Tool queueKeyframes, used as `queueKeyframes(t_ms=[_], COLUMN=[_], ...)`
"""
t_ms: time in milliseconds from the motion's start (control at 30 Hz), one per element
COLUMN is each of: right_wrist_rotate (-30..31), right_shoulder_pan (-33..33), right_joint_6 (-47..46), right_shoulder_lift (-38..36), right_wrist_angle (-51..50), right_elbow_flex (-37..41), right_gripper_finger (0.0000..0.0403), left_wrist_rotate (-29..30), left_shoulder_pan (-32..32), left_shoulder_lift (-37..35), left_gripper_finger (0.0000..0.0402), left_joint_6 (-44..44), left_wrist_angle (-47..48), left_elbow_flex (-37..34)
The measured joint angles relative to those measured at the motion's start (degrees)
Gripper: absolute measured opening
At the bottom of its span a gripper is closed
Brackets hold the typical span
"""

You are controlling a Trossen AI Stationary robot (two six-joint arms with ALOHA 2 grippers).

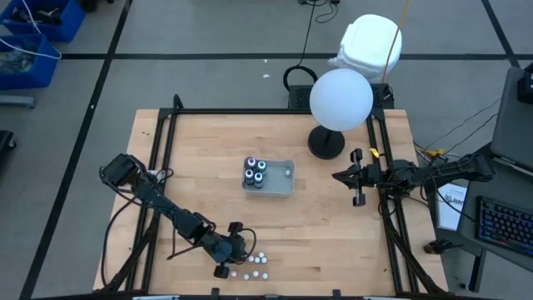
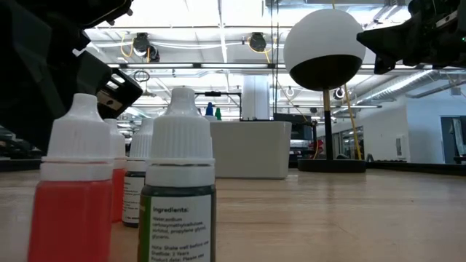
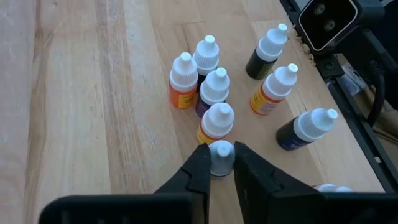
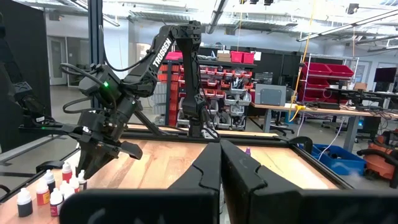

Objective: Pick & Place food coloring
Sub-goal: Put the small purple food coloring bottle into the gray bin

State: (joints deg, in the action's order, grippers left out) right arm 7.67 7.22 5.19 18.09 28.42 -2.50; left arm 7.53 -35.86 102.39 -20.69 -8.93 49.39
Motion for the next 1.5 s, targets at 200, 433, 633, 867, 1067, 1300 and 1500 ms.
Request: queueKeyframes(t_ms=[200,433,633,867,1067,1300,1500], right_wrist_rotate=[0.0,-0.01,-0.01,-0.01,-0.01,-0.01,-0.01], right_shoulder_pan=[0.0,0.0,0.0,-0.01,0.0,0.0,0.0], right_joint_6=[0.0,-0.02,-0.02,0.0,0.0,0.02,0.02], right_shoulder_lift=[-0.02,0.0,-0.02,-0.02,0.0,0.0,-0.02], right_wrist_angle=[0.0,0.0,0.0,-0.02,-0.02,-0.02,-0.02], right_elbow_flex=[0.0,0.0,0.0,0.0,0.0,0.0,0.0], right_gripper_finger=[0.0,0.0,0.0,0.0,0.0,0.0,0.0], left_wrist_rotate=[0.05,4.85,10.11,11.2,16.26,16.97,16.01], left_shoulder_pan=[-0.22,-0.91,-2.51,-3.28,-2.09,-0.18,1.2], left_shoulder_lift=[-0.82,-7.16,-17.13,-29.92,-38.69,-45.07,-49.78], left_gripper_finger=[0.0056,0.0058,0.0055,0.0054,0.0056,0.0058,0.0059], left_joint_6=[0.97,0.84,1.67,6.77,6.99,7.83,11.74], left_wrist_angle=[0.48,6.77,16.92,22.91,34.6,44.04,44.91], left_elbow_flex=[-0.02,-0.02,-0.02,-0.02,-0.02,-0.04,-0.04])
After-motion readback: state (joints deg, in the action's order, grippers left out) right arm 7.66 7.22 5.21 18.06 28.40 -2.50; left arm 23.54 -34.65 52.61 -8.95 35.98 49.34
